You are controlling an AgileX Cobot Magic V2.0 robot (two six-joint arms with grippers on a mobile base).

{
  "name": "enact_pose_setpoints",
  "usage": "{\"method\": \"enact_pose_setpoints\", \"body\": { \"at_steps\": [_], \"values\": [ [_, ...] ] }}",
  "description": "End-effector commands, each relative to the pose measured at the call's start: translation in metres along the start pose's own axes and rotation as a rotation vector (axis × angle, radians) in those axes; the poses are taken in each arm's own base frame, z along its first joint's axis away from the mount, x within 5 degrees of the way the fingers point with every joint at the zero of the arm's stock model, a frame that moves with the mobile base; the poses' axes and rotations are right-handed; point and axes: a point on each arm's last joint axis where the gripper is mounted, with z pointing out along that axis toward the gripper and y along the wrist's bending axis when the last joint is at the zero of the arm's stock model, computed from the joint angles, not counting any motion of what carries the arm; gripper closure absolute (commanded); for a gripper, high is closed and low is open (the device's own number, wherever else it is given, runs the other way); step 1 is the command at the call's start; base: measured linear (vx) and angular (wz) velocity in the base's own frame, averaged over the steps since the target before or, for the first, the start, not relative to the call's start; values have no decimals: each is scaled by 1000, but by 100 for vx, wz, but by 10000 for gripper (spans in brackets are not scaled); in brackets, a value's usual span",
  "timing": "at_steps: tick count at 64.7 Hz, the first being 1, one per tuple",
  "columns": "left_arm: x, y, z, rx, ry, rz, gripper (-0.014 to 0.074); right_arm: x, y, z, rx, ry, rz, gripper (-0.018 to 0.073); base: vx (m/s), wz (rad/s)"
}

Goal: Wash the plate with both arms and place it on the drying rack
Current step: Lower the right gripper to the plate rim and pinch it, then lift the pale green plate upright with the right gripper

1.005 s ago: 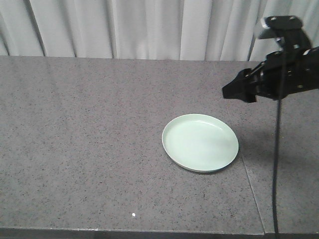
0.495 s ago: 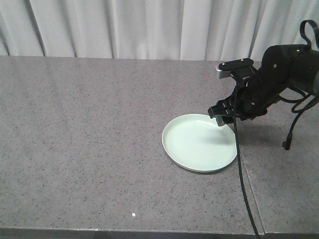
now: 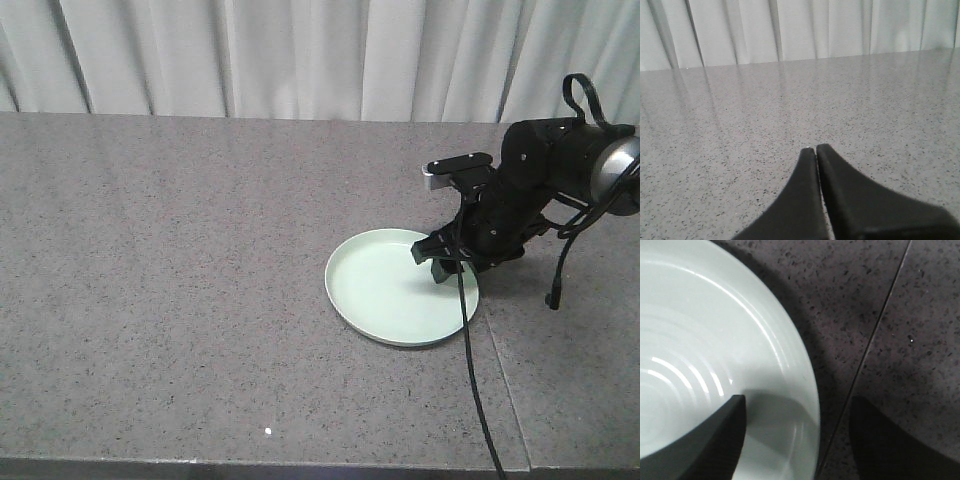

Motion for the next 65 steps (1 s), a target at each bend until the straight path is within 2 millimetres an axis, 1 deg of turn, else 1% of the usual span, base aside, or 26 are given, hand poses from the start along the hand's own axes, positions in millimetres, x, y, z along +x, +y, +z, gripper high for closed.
{"method": "enact_pose_setpoints", "body": {
  "at_steps": [1, 17, 19, 31, 38, 43, 50, 54, 57, 58, 65],
  "values": [
    [-16, -3, -4, 30, -105, 2, 603, -9, -1, -28, 17, -93, -6, 218, 0, 0],
    [-16, -3, -4, 30, -105, 2, 603, -8, -1, -28, 16, -86, -6, 559, 0, 0],
    [-16, -3, -4, 30, -105, 2, 603, -8, -1, -28, 16, -86, -6, 575, 0, 0],
    [-16, -3, -4, 30, -105, 2, 603, -9, -1, -29, 17, -95, -10, 568, 0, 0],
    [-16, -3, -4, 30, -105, 2, 603, -10, 0, -37, 12, -123, -24, 566, 0, 0],
    [-16, -3, -4, 30, -105, 2, 603, -11, 1, -50, 15, -164, -27, 564, 0, 0],
    [-16, -3, -4, 30, -105, 2, 603, -11, 2, -77, 24, -240, -33, 562, 0, 0],
    [-16, -3, -4, 30, -105, 2, 603, -8, 3, -98, 32, -293, -40, 561, 0, 0],
    [-16, -3, -4, 30, -105, 2, 603, -6, 4, -111, 32, -322, -46, 561, 0, 0],
    [-16, -3, -4, 30, -105, 2, 603, -5, 4, -119, 32, -340, -47, 561, 0, 0],
    [-16, -3, -4, 30, -105, 2, 603, 7, 5, -158, 10, -427, -42, 561, 0, 0]
  ]
}}
